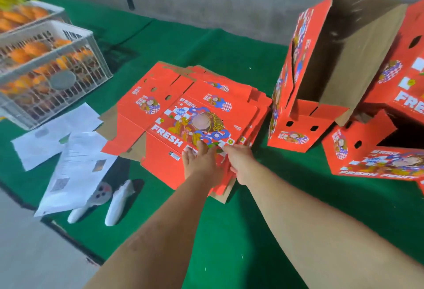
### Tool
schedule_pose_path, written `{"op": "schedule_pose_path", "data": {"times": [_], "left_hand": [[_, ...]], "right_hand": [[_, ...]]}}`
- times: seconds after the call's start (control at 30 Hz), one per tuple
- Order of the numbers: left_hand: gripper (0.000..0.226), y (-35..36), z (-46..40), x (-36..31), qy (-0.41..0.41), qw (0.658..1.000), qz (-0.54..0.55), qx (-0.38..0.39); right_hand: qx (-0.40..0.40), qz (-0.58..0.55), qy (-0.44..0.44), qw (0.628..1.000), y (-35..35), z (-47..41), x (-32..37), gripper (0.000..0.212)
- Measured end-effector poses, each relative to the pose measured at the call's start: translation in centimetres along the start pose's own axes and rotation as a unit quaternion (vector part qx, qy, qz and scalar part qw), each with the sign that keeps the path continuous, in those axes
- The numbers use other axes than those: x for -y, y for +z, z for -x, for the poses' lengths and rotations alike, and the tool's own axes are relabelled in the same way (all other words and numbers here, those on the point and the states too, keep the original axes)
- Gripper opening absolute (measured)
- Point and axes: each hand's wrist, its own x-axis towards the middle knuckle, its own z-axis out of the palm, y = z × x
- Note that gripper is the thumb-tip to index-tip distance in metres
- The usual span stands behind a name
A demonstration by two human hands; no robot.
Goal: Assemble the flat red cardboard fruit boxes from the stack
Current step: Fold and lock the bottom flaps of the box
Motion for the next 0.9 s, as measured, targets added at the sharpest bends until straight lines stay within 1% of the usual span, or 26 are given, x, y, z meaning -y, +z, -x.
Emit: {"op": "schedule_pose_path", "data": {"times": [0.07,0.1,0.13,0.2,0.27,0.33,0.4,0.47,0.53,0.6,0.63,0.67,0.7,0.73,0.77,0.8,0.83,0.9], "left_hand": [[0.064,0.4,0.6,-0.1,0.022,0.999,0.018,-0.021],[0.063,0.6,1.0,-0.2,0.028,0.998,0.035,-0.037],[0.061,0.9,1.4,-0.3,0.036,0.996,0.054,-0.061],[0.059,1.7,2.8,-0.4,0.071,0.986,0.097,-0.115],[0.062,2.4,4.5,-0.6,0.101,0.974,0.147,-0.139],[0.065,2.8,5.8,-0.4,0.105,0.966,0.193,-0.137],[0.067,2.4,6.4,0.1,0.078,0.957,0.236,-0.15],[0.071,1.4,6.8,1.1,0.015,0.942,0.275,-0.191],[0.08,-0.2,7.0,2.6,-0.072,0.91,0.327,-0.243],[0.087,-1.5,6.8,4.1,-0.132,0.88,0.363,-0.275],[0.086,-1.9,6.6,4.8,-0.134,0.872,0.383,-0.274],[0.081,-2.2,6.4,5.2,-0.112,0.864,0.418,-0.255],[0.069,-2.3,6.4,5.2,-0.077,0.854,0.464,-0.222],[0.05,-2.2,6.8,4.5,-0.043,0.844,0.502,-0.182],[0.031,-1.9,7.5,3.5,-0.01,0.841,0.521,-0.142],[0.018,-1.3,8.4,2.2,0.024,0.84,0.53,-0.113],[0.012,-0.5,9.3,0.7,0.058,0.835,0.539,-0.094],[0.014,0.8,11.1,-2.3,0.118,0.814,0.566,-0.058]], "right_hand": [[-0.013,-0.041,0.021,0.999,0.7,-0.1,0.3,0.034],[-0.032,-0.065,0.024,0.997,0.9,-0.2,0.5,0.041],[-0.053,-0.096,0.013,0.994,1.1,-0.3,0.8,0.042],[-0.084,-0.141,-0.025,0.986,0.9,0.0,1.6,0.034],[-0.099,-0.106,-0.077,0.986,-0.2,0.8,2.4,0.022],[-0.08,-0.083,-0.153,0.981,-2.1,2.0,3.3,0.018],[-0.039,-0.096,-0.201,0.974,-4.4,3.6,3.8,0.021],[-0.008,-0.11,-0.228,0.967,-7.3,5.3,3.6,0.025],[0.029,-0.129,-0.252,0.959,-10.9,6.9,2.9,0.029],[0.047,-0.157,-0.258,0.952,-15.5,8.6,1.5,0.032],[0.047,-0.165,-0.255,0.952,-18.0,9.5,0.7,0.035],[0.041,-0.173,-0.247,0.953,-20.4,10.5,-0.3,0.038],[0.03,-0.176,-0.234,0.956,-22.8,11.4,-1.5,0.039],[0.018,-0.177,-0.224,0.958,-25.0,12.3,-2.8,0.038],[0.001,-0.178,-0.219,0.959,-27.0,13.1,-4.1,0.037],[-0.025,-0.186,-0.215,0.959,-28.7,13.9,-5.5,0.035],[-0.062,-0.197,-0.207,0.956,-30.1,14.6,-6.6,0.034],[-0.144,-0.223,-0.184,0.946,-32.5,15.9,-8.4,0.034]]}}
